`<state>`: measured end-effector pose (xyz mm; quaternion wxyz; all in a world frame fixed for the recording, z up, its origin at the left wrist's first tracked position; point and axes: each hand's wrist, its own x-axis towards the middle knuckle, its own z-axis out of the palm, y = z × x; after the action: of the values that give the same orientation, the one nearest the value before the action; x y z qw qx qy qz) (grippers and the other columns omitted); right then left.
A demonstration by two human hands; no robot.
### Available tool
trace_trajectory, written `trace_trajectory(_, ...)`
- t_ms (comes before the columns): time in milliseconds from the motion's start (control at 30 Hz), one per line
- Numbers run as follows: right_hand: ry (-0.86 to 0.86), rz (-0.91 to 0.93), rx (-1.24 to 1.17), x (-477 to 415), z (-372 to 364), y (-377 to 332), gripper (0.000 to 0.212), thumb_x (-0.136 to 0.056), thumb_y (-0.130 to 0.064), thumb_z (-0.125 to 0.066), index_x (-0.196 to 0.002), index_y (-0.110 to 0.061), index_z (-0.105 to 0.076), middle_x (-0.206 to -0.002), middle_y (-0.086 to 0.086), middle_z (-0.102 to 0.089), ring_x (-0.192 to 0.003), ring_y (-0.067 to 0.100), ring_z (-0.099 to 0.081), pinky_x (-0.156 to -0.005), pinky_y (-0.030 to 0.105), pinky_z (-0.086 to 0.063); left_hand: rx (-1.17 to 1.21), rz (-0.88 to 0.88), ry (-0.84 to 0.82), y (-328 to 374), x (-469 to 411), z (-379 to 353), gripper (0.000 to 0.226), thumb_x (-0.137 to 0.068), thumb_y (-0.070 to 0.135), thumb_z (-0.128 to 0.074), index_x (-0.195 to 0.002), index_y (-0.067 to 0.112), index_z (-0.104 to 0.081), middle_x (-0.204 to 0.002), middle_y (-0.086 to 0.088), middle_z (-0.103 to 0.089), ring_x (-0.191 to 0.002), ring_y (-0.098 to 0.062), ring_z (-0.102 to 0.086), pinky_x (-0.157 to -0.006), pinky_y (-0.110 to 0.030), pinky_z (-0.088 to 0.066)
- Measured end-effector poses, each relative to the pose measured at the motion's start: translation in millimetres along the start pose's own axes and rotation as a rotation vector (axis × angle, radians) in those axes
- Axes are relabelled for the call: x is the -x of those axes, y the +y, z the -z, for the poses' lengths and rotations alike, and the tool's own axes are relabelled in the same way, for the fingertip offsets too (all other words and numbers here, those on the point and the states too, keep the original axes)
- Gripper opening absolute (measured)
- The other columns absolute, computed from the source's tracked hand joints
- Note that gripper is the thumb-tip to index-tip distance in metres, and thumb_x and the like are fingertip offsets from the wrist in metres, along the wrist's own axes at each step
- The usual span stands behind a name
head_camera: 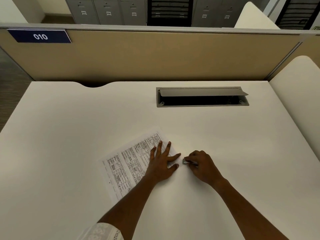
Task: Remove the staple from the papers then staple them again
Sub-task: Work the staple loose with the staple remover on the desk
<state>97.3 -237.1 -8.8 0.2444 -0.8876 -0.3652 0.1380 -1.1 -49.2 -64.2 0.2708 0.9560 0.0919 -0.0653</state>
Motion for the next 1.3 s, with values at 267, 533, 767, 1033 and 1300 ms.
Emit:
trace_trajectory(267, -0.043, 0.005, -0.042, -3.9, -4.9, -2.3, 0.022, -0.09, -0.013, -0.07, -0.109, -0.019, -0.079, -0.099, 0.003, -0.074, -0.092, 0.024, -0.064, -0.082, 0.039, -0.053, -0.04, 0.024, 0.008, 2.1, 0.0, -2.0, 0.065, -0.103, 0.06, -0.042, -0.162, 0.041, -0.022, -0.175, 0.005, -0.005, -0.161, -0.028, 0.013, -0.127, -0.051, 0.007)
trace_trajectory(533, -0.036, -0.002, -0.097, -12.2, -6.3, -5.4, 0.019, -0.087, -0.012, -0.073, -0.102, -0.019, -0.081, -0.089, 0.004, -0.075, -0.082, 0.02, -0.069, -0.074, 0.035, -0.056, 0.025, 0.057, 0.059, 5.2, -0.2, -1.4, 0.081, -0.099, 0.061, -0.047, -0.164, 0.038, -0.006, -0.174, 0.01, -0.011, -0.162, -0.024, 0.008, -0.128, -0.046, 0.003)
trace_trajectory(767, -0.025, -0.14, -0.203, -13.4, -8.1, -3.8, 0.015, -0.085, -0.013, -0.079, -0.099, -0.015, -0.082, -0.091, 0.005, -0.077, -0.085, 0.019, -0.071, -0.073, 0.016, -0.048, 0.022, 0.062, 0.062, 5.1, -1.5, -1.5, 0.082, -0.098, 0.062, -0.048, -0.164, 0.038, -0.004, -0.174, 0.011, -0.011, -0.162, -0.024, 0.008, -0.128, -0.045, 0.003)
trace_trajectory(1033, -0.109, -0.316, -0.296, -22.4, 0.4, -9.6, 0.015, -0.085, -0.025, -0.079, -0.098, -0.017, -0.083, -0.101, -0.001, -0.08, -0.096, 0.008, -0.073, -0.073, 0.003, -0.046, 0.018, 0.063, 0.043, 5.5, -2.1, -0.3, 0.08, -0.099, 0.059, -0.049, -0.164, 0.04, -0.007, -0.174, 0.01, -0.009, -0.161, -0.025, 0.009, -0.128, -0.046, 0.003)
trace_trajectory(1300, -0.136, -0.394, -0.335, -23.4, 7.3, -6.0, 0.015, -0.084, -0.032, -0.079, -0.094, -0.021, -0.083, -0.093, -0.006, -0.08, -0.081, 0.002, -0.07, -0.063, 0.006, -0.047, -0.012, 0.052, 0.033, 2.2, -1.9, -3.3, 0.076, -0.099, 0.059, -0.05, -0.163, 0.042, -0.014, -0.174, 0.01, -0.008, -0.161, -0.025, 0.011, -0.129, -0.05, 0.003)
